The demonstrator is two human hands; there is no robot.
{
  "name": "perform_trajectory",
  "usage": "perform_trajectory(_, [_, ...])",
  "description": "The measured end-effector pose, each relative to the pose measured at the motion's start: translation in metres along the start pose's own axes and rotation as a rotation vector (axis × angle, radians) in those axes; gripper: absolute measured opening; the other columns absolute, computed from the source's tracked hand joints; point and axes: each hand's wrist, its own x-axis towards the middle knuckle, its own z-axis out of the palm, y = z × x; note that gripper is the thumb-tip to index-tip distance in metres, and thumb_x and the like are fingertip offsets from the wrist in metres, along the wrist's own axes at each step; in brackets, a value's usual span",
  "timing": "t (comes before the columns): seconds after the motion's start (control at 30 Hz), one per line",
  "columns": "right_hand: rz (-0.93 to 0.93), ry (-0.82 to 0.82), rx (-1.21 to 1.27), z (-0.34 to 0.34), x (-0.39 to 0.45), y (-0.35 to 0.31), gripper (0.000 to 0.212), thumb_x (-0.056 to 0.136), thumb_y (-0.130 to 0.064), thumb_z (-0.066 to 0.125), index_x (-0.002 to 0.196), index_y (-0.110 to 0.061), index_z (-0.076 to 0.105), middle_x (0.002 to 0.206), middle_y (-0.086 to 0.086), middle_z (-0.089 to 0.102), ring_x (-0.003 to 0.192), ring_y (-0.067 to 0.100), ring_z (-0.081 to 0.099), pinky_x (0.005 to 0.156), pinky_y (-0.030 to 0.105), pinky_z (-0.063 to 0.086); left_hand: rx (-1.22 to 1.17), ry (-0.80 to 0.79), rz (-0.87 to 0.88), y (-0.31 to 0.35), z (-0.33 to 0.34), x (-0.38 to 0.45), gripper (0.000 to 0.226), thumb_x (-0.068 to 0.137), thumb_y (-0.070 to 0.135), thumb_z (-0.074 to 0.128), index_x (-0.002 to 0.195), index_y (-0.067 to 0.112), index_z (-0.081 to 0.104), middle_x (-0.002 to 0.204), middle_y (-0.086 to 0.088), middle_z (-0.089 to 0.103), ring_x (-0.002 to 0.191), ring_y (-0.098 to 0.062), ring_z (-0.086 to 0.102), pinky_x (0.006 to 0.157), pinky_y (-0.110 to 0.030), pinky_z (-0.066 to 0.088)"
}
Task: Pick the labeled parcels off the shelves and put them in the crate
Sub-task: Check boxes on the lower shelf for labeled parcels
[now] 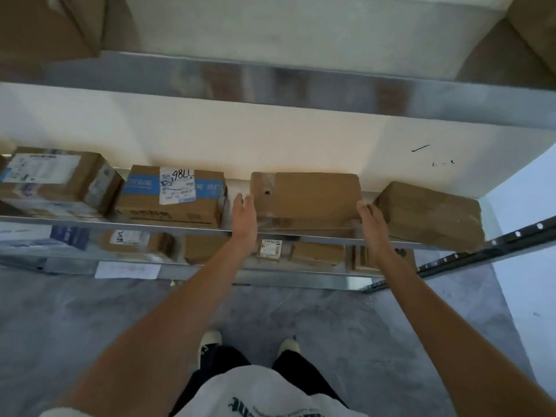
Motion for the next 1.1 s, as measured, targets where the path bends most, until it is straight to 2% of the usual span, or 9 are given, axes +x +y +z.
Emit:
perform_trajectory(0.07, [-0.008,-0.046,0.015,-0.002,0.002,-0.002,0.050,0.103,-0.045,0.040,0.135,-0.008,0.048,0.122,0.006,0.054,0.109,0.021,0.050,0.089,0.032,0.037,-0.074,0.046,-0.058,-0.003,-0.004,0.000,0.048,0.103,0.034,0.037,0.144,0.011,0.037,0.145,-0.006,0.044,0.134,-0.022,0.040,0.116,-0.042,0.029])
perform_trajectory(0.2, [-0.040,-0.071,0.058,-0.003,0.004,-0.001,0.045,0.103,-0.041,0.042,0.119,-0.002,0.058,0.115,0.020,0.060,0.114,0.035,0.055,0.098,0.047,0.044,-0.063,-0.012,-0.099,-0.008,-0.008,-0.003,0.030,0.102,0.038,0.037,0.092,0.024,0.062,0.099,0.002,0.066,0.113,-0.023,0.058,0.109,-0.040,0.039])
perform_trajectory(0.3, [-0.035,-0.049,0.114,-0.008,0.006,0.000,0.034,0.101,-0.044,0.044,0.114,-0.017,0.059,0.106,0.004,0.061,0.113,0.026,0.056,0.102,0.043,0.045,-0.097,0.007,-0.061,-0.009,-0.010,-0.005,0.034,0.102,0.038,0.037,0.112,0.020,0.064,0.115,-0.001,0.066,0.103,-0.015,0.061,0.103,-0.036,0.043])
perform_trajectory(0.43, [-0.059,0.029,0.220,-0.018,0.008,-0.006,0.054,0.101,-0.043,0.044,0.116,0.007,0.059,0.121,0.026,0.060,0.088,0.019,0.053,0.084,0.034,0.041,-0.156,0.068,-0.019,-0.001,-0.010,-0.002,0.036,0.102,0.035,0.037,0.111,0.015,0.066,0.104,0.002,0.067,0.103,-0.014,0.056,0.111,-0.038,0.035])
perform_trajectory(0.5, [-0.055,0.045,0.266,-0.023,0.007,-0.010,0.057,0.100,-0.046,0.046,0.123,0.005,0.059,0.119,0.024,0.062,0.099,0.030,0.058,0.093,0.044,0.048,-0.209,0.107,0.000,0.005,-0.007,-0.003,0.029,0.100,0.031,0.040,0.093,0.022,0.067,0.098,0.006,0.065,0.106,-0.013,0.054,0.110,-0.034,0.033])
perform_trajectory(0.57, [-0.043,0.046,0.323,-0.025,0.002,-0.015,0.051,0.099,-0.047,0.046,0.130,-0.009,0.060,0.120,0.003,0.065,0.114,0.020,0.057,0.108,0.043,0.043,-0.269,0.118,0.020,0.011,-0.006,-0.006,0.027,0.098,0.029,0.041,0.089,0.027,0.067,0.108,0.005,0.066,0.114,-0.012,0.054,0.101,-0.027,0.038])
perform_trajectory(0.8, [0.004,0.001,0.382,-0.023,0.006,-0.016,0.082,0.076,-0.076,0.050,0.139,-0.023,0.054,0.139,0.001,0.058,0.126,0.022,0.055,0.110,0.048,0.041,-0.246,0.035,0.077,0.018,-0.009,-0.001,0.041,0.100,0.033,0.034,0.119,0.014,0.065,0.118,0.001,0.069,0.114,-0.015,0.060,0.104,-0.033,0.040])
perform_trajectory(0.93, [0.036,-0.001,0.344,-0.022,0.003,-0.019,0.059,0.093,-0.064,0.045,0.122,-0.016,0.063,0.111,0.004,0.069,0.102,0.019,0.064,0.099,0.039,0.048,-0.183,0.058,0.044,0.014,-0.012,0.004,0.043,0.102,0.036,0.033,0.122,0.013,0.064,0.116,-0.001,0.067,0.101,-0.013,0.060,0.079,-0.023,0.045])
perform_trajectory(1.1, [0.024,-0.047,0.282,-0.017,0.007,-0.014,0.048,0.099,-0.055,0.041,0.106,-0.015,0.067,0.088,-0.003,0.067,0.081,0.011,0.063,0.074,0.026,0.049,-0.183,0.046,-0.034,0.008,-0.016,0.008,0.039,0.102,0.035,0.035,0.119,0.014,0.063,0.093,0.002,0.064,0.087,-0.012,0.060,0.070,-0.024,0.049])
